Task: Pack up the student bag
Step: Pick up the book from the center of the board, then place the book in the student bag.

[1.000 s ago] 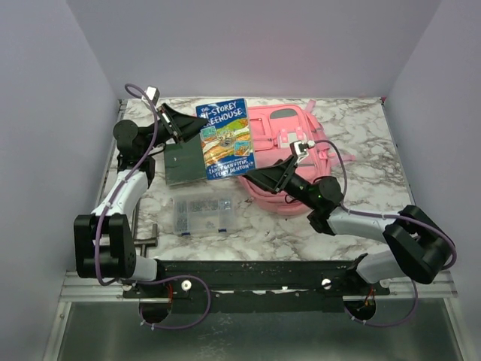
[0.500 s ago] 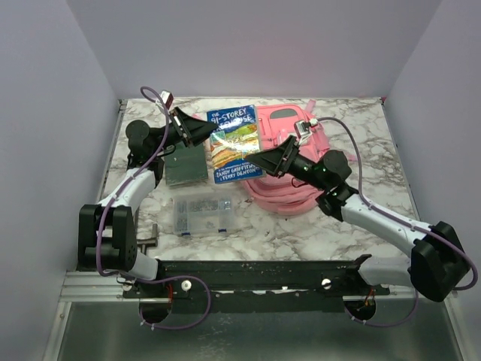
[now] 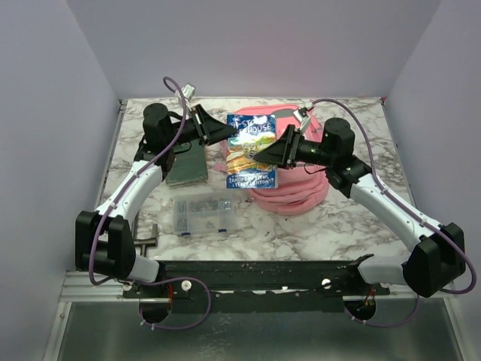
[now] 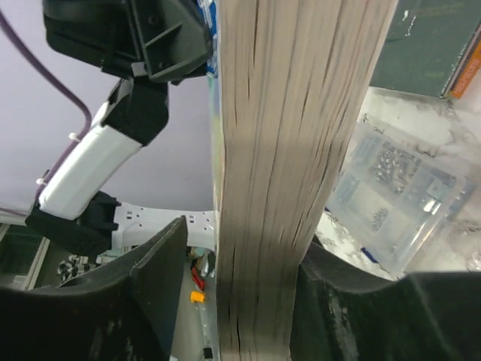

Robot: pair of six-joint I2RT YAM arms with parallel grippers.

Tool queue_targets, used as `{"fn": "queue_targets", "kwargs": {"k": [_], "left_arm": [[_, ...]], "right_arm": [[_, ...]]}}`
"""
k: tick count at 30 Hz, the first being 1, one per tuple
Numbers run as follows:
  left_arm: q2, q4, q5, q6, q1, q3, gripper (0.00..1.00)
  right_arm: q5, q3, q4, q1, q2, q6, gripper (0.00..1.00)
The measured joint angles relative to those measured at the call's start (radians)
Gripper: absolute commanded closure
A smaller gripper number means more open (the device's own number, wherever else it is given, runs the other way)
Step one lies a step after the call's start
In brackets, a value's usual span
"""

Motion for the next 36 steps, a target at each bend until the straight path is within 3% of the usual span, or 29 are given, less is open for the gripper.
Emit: {"fn": "queue_targets", "kwargs": {"k": [3, 6, 8, 12, 15, 17, 22, 26, 32, 36], "left_arm": [[-0.017, -0.077, -0.005, 0.079, -0.026, 0.023, 1.00], [-0.032, -0.182, -0.013, 0.176, -0.051, 0.058, 1.00], [-0.038, -0.240, -0.025, 0.230, -0.069, 0.075, 0.99], [-0.041, -0.401, -0.085, 0.339, -0.116, 0.113, 0.70], [-0.041, -0.494, -0.133, 0.407, -0.140, 0.151, 0.50], [-0.043, -0.557, -0.214, 0.480, -0.166, 0.174, 0.44], [-0.084, -0.663, -0.486, 0.651, -0.206, 0.174, 0.40], [-0.125, -0.661, -0.688, 0.827, -0.367, 0.146, 0.40], [-0.053, -0.630, -0.789, 1.041, -0.624, 0.107, 0.40], [0.142, -0.639, -0.803, 1.085, -0.724, 0.148, 0.40]], "right_arm": [[-0.051, -0.005, -0.024, -0.023, 0.002, -0.011, 0.58], [-0.087, -0.063, 0.026, -0.031, -0.007, -0.007, 0.87], [-0.095, -0.123, 0.077, -0.035, -0.020, 0.006, 0.99], [-0.079, -0.198, 0.101, -0.041, -0.073, -0.002, 0.99], [0.040, -0.206, -0.023, -0.031, -0.151, -0.080, 1.00], [0.167, -0.193, -0.149, -0.012, -0.212, -0.144, 1.00], [0.774, -0.168, -0.491, -0.027, -0.349, -0.273, 1.00], [1.133, -0.167, -0.695, -0.039, -0.393, -0.324, 1.00], [1.384, -0.167, -0.811, -0.038, -0.500, -0.349, 0.99], [1.434, -0.165, -0.817, -0.038, -0.605, -0.364, 1.00]]}}
